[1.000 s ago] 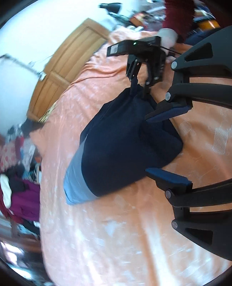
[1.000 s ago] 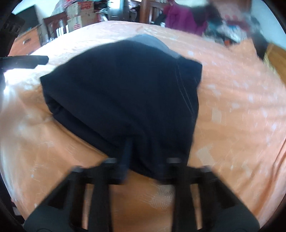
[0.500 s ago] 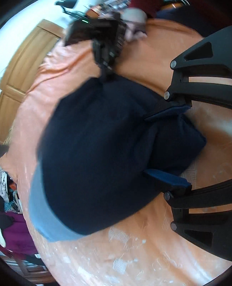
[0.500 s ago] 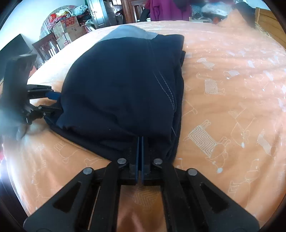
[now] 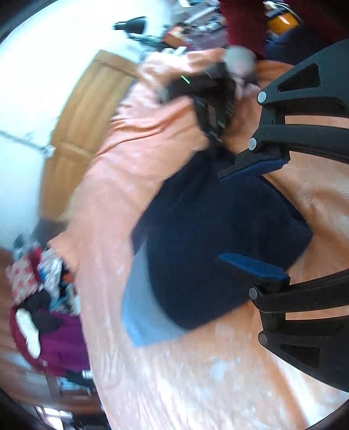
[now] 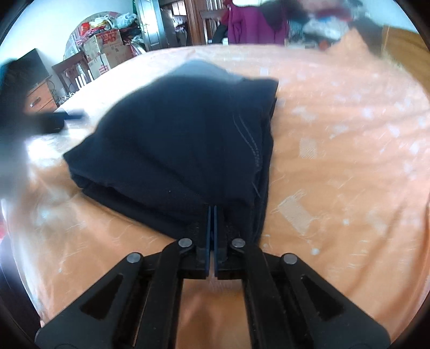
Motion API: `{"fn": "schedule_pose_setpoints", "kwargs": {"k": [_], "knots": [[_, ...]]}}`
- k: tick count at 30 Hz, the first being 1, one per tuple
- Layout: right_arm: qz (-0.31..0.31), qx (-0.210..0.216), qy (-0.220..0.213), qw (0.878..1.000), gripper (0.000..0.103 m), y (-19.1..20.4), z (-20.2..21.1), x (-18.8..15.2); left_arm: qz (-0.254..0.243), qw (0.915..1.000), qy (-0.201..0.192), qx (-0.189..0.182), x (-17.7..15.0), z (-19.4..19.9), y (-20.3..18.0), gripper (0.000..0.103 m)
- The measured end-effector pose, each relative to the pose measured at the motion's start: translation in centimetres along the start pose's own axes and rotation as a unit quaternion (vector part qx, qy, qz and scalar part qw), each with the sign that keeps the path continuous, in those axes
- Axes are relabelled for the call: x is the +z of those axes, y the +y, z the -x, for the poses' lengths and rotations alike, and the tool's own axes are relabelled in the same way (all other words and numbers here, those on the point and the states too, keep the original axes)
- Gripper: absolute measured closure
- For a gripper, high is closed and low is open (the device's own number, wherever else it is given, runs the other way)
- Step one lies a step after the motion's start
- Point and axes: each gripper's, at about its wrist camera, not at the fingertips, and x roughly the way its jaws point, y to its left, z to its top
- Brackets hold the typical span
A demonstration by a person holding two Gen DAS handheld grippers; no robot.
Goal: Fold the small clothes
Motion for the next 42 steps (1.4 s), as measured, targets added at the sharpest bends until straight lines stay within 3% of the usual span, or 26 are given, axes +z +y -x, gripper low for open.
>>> {"fn": "schedule_pose_setpoints", "kwargs": {"k": [1, 2, 3, 6, 9, 10, 11, 13, 14, 15, 16, 18, 19, 20, 21, 24, 26, 27, 28, 30, 32, 33, 37, 39, 42], "knots": [[-0.002, -0.003, 0.008, 1.0, 0.103, -0.3, 0.0, -0.3, 0.003, 0.9987, 0.046, -0.021, -0.8, -2.3, 0.3, 0.03], [-0.012, -0.003, 0.014, 1.0, 0.103, -0.9, -0.2, -0.6, 0.004, 0.9951, 0.097, -0.016, -1.8, -4.9, 0.7, 0.03], [-0.023, 0.0, 0.02, 1.0, 0.103, -1.4, -0.5, -1.0, -0.007, 0.9939, 0.11, 0.0, -2.6, -6.2, 0.7, 0.031], [-0.024, 0.006, 0.028, 0.999, 0.103, -1.7, -0.4, -1.2, 0.006, 0.9958, 0.091, -0.007, -1.4, -5.2, 0.3, 0.033], [-0.017, 0.008, 0.035, 0.999, 0.103, -1.5, -0.8, -1.2, 0.021, 0.9996, 0.009, -0.019, 0.9, -1.0, 0.1, 0.036], [-0.017, 0.009, 0.035, 0.999, 0.103, -1.5, -1.0, -1.2, 0.026, 0.9995, -0.016, -0.013, 1.6, 0.0, 0.4, 0.034], [-0.019, 0.01, 0.036, 0.999, 0.103, -1.4, -1.0, -1.1, 0.029, 0.9991, -0.03, -0.001, 2.2, 0.2, 1.1, 0.026], [-0.023, 0.012, 0.036, 0.999, 0.103, -1.5, -1.2, -0.9, 0.034, 0.9986, 0.003, 0.041, 1.8, -2.4, 3.3, 0.022], [-0.024, 0.012, 0.036, 0.999, 0.103, -1.6, -1.2, -0.8, 0.043, 0.9952, 0.06, 0.064, 0.6, -5.4, 4.9, 0.019], [-0.025, 0.015, 0.038, 0.999, 0.103, -1.5, -1.2, -0.4, 0.057, 0.991, 0.097, 0.072, -0.5, -7.4, 6.2, 0.012], [-0.023, 0.012, 0.045, 0.999, 0.103, -1.4, -0.9, -0.4, 0.075, 0.989, 0.11, 0.064, -1.5, -8.6, 7.0, 0.006], [-0.012, 0.02, 0.063, 0.998, 0.08, -1.0, 0.4, 0.4, 0.068, 0.9916, 0.093, 0.059, -0.5, -7.3, 6.3, 0.012], [-0.014, 0.034, 0.063, 0.997, 0.042, -0.9, 1.6, 1.0, 0.062, 0.9929, 0.079, 0.064, 0.2, -6.3, 5.5, 0.014], [-0.014, 0.059, 0.045, 0.997, 0.018, -0.9, 3.2, 2.0, 0.058, 0.9951, 0.047, 0.065, 0.9, -4.4, 4.7, 0.014], [-0.011, 0.07, 0.026, 0.997, 0.014, -1.0, 4.4, 3.0, 0.06, 0.9956, 0.03, 0.065, 1.3, -3.2, 4.7, 0.013], [-0.01, 0.082, -0.037, 0.996, 0.013, -2.0, 5.6, 8.0, 0.059, 0.9951, -0.011, 0.079, 2.0, -0.8, 3.3, 0.009], [-0.009, 0.088, -0.06, 0.994, 0.016, -2.9, 3.1, 11.6, 0.044, 0.997, -0.011, 0.063, 2.0, -1.2, 1.9, 0.009], [-0.006, 0.075, -0.059, 0.995, 0.023, -3.4, 0.4, 13.8, 0.03, 0.9979, 0.001, 0.057, 1.5, -2.0, 0.9, 0.009], [-0.007, 0.076, -0.048, 0.996, 0.027, -3.7, -1.9, 15.2, 0.027, 0.9983, 0.013, 0.05, 0.6, -1.7, 1.5, 0.009], [-0.022, 0.084, 0.001, 0.996, 0.044, -4.8, -8.3, 18.0, 0.035, 0.9976, 0.05, 0.032, -1.4, -3.2, 1.1, 0.009], [-0.031, 0.087, 0.053, 0.994, 0.044, -5.3, -12.9, 18.5, 0.023, 0.997, 0.064, 0.037, -3.4, -2.5, -0.7, 0.008], [-0.035, 0.085, 0.08, 0.993, 0.036, -5.5, -15.3, 18.5, 0.027, 0.9972, 0.063, 0.032, -3.8, -1.9, -1.0, 0.007], [-0.034, 0.048, 0.079, 0.995, 0.029, -5.2, -13.9, 17.5, 0.027, 0.9982, 0.053, -0.007, -5.4, 2.2, -3.5, 0.006], [-0.036, 0.011, 0.072, 0.997, 0.029, -4.6, -10.6, 16.4, 0.025, 0.9989, 0.04, -0.003, -5.8, 4.1, -4.6, 0.006], [-0.042, 0.017, 0.045, 0.998, 0.019, -3.4, -5.9, 14.4, 0.051, 0.9982, 0.008, 0.03, -5.8, 6.0, -3.6, 0.005]]}}
